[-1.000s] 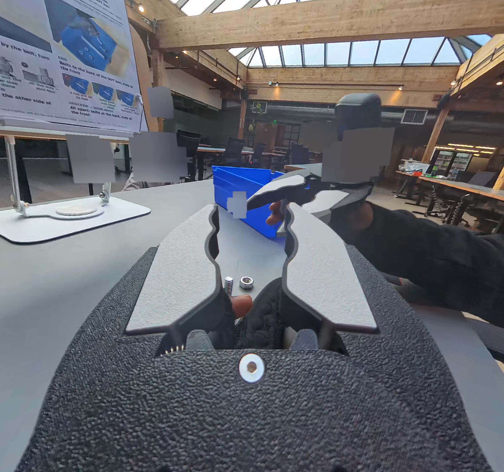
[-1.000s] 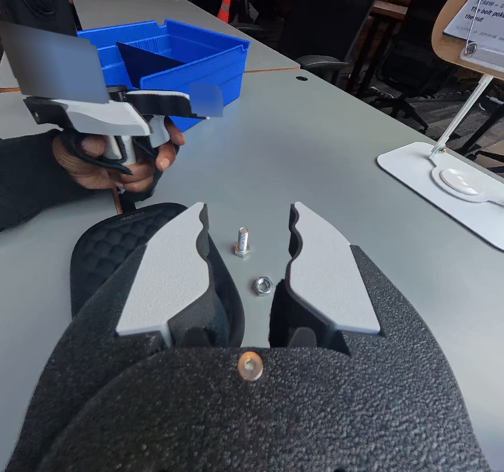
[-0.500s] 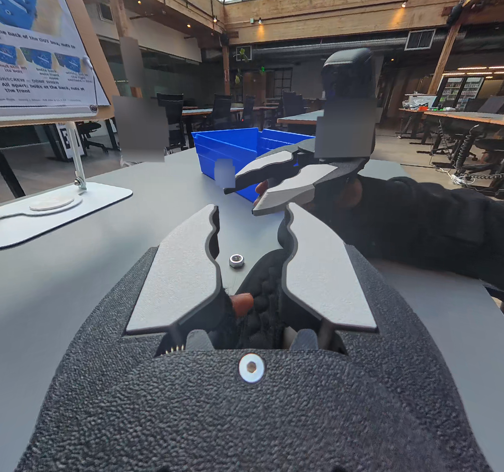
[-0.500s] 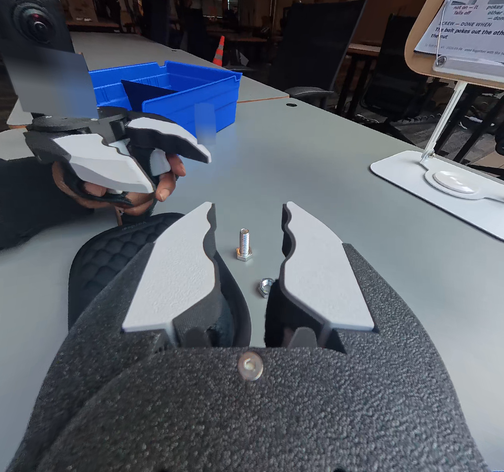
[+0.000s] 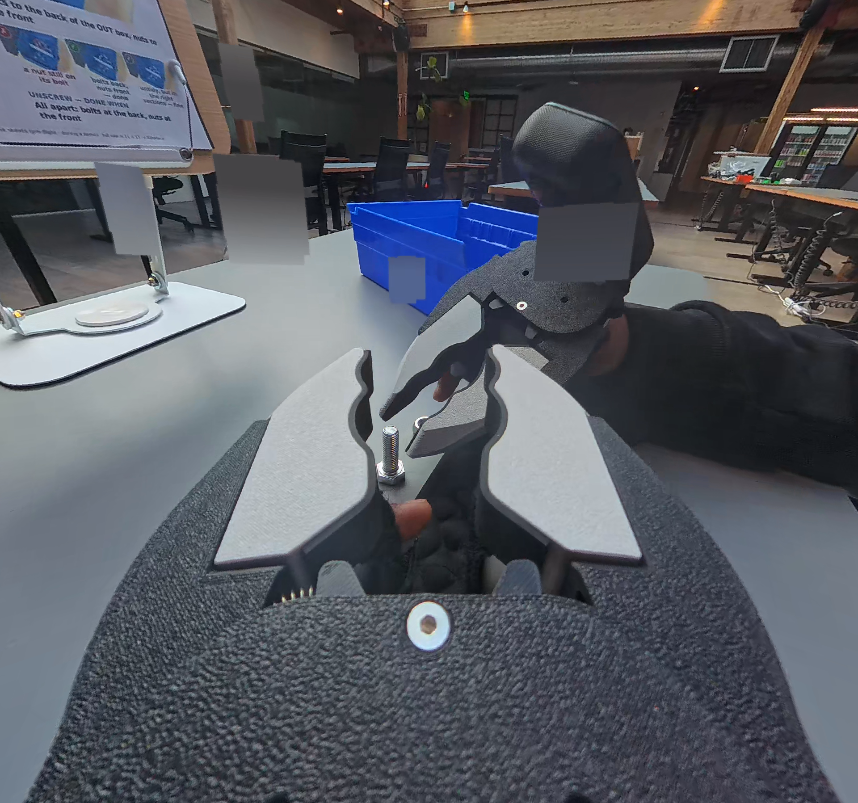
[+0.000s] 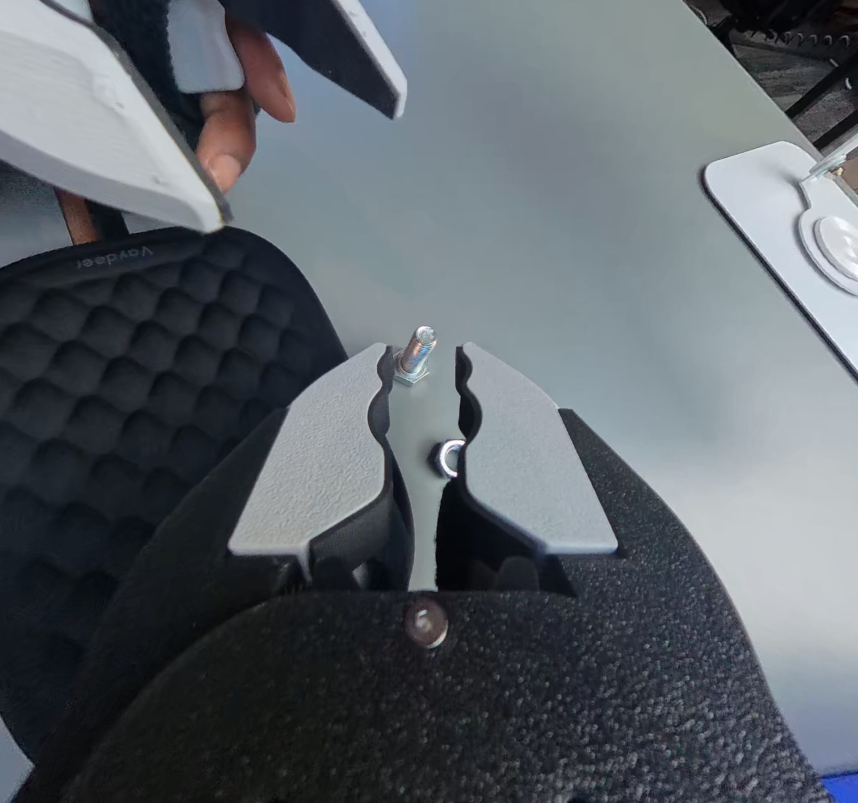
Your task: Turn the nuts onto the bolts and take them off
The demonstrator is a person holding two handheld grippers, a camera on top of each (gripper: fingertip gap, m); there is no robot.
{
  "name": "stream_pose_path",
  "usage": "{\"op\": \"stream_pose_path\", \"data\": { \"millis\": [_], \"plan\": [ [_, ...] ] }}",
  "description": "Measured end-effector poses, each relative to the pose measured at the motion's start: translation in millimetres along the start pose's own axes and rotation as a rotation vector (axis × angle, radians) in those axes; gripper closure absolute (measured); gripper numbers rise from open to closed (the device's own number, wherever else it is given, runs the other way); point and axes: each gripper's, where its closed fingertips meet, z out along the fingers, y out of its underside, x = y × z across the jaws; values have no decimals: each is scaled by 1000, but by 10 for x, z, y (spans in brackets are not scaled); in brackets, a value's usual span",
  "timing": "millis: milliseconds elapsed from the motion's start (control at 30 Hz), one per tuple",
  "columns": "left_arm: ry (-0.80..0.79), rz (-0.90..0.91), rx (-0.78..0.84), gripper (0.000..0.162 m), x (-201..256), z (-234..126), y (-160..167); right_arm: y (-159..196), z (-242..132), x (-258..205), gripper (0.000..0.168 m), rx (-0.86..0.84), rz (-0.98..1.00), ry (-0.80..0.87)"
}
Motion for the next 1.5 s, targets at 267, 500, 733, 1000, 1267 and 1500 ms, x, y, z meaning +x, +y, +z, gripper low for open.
{"op": "stream_pose_path", "data": {
  "millis": [267,500,733,1000,1267,1500],
  "plan": [
    [25,-1,-88,116,20,41,149,41,117,-4,159,-66,57,-66],
    [49,28,-152,115,101,118,253,-219,-308,42,159,108,122,-92],
    [-16,185,-207,119,189,202,316,-620,-772,-243,160,319,192,-316],
    [6,150,-119,121,344,203,87,-687,-808,-324,160,309,131,-273],
    [123,182,-246,131,493,226,311,-603,-838,-453,160,257,66,-339],
    [143,173,-254,137,517,216,326,-571,-794,-485,160,241,58,-349]
  ]
}}
